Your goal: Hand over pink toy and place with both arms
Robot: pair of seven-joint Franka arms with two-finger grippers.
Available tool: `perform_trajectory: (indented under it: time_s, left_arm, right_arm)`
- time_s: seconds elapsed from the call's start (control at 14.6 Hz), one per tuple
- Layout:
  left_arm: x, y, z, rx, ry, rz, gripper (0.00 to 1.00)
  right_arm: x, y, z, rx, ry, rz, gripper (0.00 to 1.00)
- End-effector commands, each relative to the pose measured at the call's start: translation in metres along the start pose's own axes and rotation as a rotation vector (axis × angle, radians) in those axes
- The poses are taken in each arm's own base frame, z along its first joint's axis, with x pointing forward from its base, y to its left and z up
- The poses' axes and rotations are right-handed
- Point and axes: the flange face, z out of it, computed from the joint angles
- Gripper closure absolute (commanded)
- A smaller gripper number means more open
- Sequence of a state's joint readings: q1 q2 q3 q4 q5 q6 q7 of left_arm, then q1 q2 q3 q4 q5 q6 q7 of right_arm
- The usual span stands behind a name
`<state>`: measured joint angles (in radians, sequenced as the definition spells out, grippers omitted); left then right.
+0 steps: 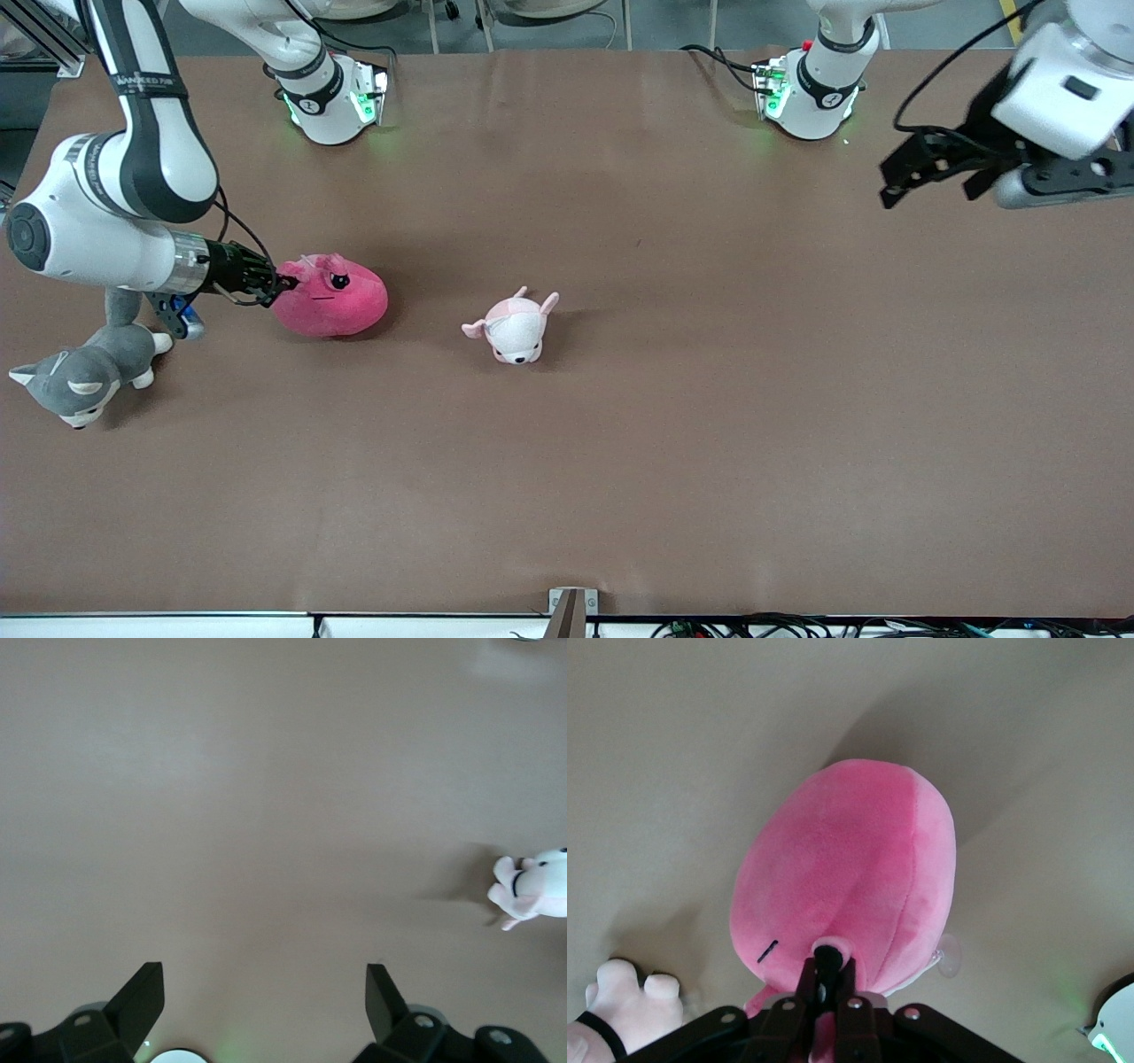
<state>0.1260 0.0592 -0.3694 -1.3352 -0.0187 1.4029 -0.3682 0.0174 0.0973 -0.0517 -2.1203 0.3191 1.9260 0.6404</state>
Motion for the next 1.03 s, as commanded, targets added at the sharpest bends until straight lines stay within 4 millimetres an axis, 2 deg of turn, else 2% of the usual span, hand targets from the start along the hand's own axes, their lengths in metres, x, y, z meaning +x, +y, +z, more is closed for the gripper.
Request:
perform_trajectory:
  time_s: [0.0,0.14,0.27,0.62,0.76,0.96]
  left_arm:
    - [-0.006,-0.037,0.005,0.016,-0.021,0.032,0.00]
    - [0.001,-0.060,0.006,0.003,-0.028,0.042,0.00]
    - [0.003,-0.065,0.013,0.004,-0.036,0.052,0.00]
    - [-0.011,-0.078,0.026,0.005,0.013,0.069,0.00]
    - [-0.006,-0.089,0.024,0.000,0.015,0.069,0.00]
    - [-0.002,-0.091,0.028,0.005,0.009,0.075,0.00]
  right_arm:
    - [-0.004,0.006,-0.005,0.014,0.022,-0.021,0.04]
    - [-0.003,0.004,-0.013,0.001,0.056,-0.078,0.00]
    - [-0.001,-0.001,-0.031,-0.028,0.105,-0.199,0.00]
    - [-0.001,-0.012,-0.103,-0.167,0.251,-0.570,0.00]
    - [-0.005,-0.015,-0.131,-0.213,0.279,-0.685,0.00]
    - [-0.013,-0.017,-0.175,-0.235,0.301,-0.802,0.00]
